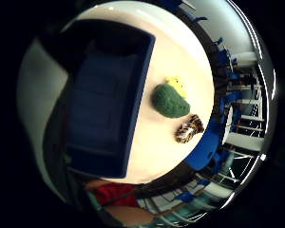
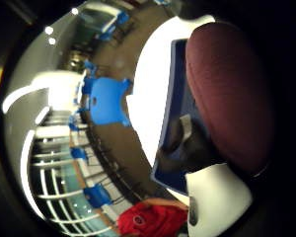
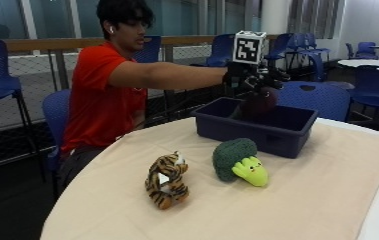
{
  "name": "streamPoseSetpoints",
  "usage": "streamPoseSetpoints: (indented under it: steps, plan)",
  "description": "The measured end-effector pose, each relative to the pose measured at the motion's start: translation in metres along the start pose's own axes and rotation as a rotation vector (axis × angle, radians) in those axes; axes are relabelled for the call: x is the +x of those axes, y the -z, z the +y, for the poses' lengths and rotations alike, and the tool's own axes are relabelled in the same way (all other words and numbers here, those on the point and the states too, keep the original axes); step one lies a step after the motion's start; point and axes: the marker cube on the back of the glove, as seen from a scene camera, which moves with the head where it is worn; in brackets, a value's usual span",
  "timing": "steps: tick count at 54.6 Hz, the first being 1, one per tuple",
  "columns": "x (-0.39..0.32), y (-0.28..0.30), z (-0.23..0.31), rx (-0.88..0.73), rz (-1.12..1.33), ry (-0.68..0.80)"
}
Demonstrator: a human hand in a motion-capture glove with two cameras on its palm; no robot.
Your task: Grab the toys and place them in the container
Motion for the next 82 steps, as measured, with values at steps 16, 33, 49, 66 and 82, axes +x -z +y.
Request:
streamPoseSetpoints:
  steps: [16,33,49,66,82]
  plan:
    - [0.088,-0.018,0.035,0.022,-0.209,-0.168]
    - [0.215,-0.044,0.086,0.033,-0.142,-0.373]
    - [0.232,-0.087,0.066,-0.039,-0.135,-0.425]
    - [0.218,-0.119,0.022,-0.089,-0.118,-0.384]
    - [0.219,-0.146,0.003,-0.220,-0.040,-0.416]
